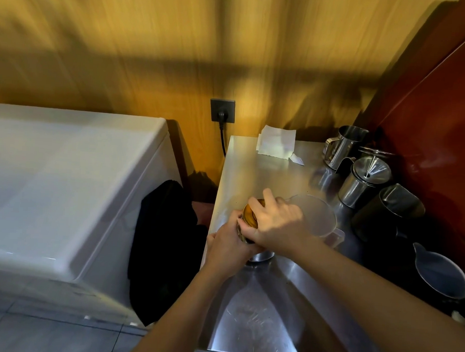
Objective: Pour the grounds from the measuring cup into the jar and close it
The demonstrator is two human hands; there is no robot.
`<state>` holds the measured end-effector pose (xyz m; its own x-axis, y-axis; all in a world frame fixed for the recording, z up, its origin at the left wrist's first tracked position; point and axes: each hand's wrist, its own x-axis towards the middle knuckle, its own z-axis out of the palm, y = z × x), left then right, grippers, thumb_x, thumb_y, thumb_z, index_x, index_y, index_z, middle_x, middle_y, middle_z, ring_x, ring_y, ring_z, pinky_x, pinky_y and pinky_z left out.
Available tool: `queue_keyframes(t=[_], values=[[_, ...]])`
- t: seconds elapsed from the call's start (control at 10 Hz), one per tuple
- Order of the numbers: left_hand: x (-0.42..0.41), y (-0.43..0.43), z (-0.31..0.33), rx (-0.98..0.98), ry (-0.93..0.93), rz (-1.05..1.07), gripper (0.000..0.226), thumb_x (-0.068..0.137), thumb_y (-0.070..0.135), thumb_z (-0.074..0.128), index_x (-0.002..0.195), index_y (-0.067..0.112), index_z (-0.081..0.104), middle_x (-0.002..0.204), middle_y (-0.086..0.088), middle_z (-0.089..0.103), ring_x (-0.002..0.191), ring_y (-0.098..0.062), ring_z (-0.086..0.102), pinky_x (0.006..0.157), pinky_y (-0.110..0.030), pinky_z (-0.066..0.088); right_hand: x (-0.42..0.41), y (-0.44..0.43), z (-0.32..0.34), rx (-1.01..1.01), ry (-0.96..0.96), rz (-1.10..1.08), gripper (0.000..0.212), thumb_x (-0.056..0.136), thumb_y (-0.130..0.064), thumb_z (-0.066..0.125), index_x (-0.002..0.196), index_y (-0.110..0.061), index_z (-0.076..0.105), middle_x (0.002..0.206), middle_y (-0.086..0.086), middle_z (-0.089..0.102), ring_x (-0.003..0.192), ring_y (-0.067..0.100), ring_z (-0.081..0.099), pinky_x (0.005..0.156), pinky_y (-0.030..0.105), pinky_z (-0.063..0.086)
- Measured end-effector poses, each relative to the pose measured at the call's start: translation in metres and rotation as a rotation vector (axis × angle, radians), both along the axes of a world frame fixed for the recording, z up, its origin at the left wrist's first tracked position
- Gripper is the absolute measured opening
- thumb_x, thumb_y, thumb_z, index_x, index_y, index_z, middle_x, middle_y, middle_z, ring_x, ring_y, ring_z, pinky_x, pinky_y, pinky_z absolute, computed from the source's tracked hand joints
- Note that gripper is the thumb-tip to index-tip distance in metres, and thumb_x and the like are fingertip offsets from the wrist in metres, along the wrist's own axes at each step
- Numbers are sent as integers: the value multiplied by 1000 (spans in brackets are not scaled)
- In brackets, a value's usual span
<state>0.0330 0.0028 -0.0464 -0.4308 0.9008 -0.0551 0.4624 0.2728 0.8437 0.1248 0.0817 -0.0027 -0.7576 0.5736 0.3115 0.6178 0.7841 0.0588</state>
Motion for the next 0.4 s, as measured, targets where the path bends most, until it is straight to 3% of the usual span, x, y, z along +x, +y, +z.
queue_keyframes(t=[0.1,0.2,0.3,0.4], values=[[-2,0,3,13,-122,-48,58,56,39,76,103,51,44,96,12,63,94,-15,60,88,-49,49,0,-2,-1,-28,18,-20,50,79,-55,37,93,-11,57,82,16,56,58,31,58,46,28,38],[-10,-1,6,-19,-105,-125,68,69,22,78,124,37,42,119,7,48,119,-23,44,93,-29,42,0,-3,-3,-58,40,-78,56,81,-56,37,114,-13,51,99,15,60,84,31,57,68,36,44],[-26,-4,25,-63,-64,-176,75,71,38,69,137,37,34,133,8,39,130,-22,33,104,-33,38,2,2,3,-182,47,-65,67,79,-62,37,129,-18,36,122,11,53,108,29,46,88,41,35],[-40,-4,52,-25,-5,-82,63,86,31,66,142,23,38,146,-2,42,132,-21,40,114,-44,32,10,18,19,-212,129,-68,72,79,-66,40,136,-23,27,143,12,35,125,29,32,99,45,28]])
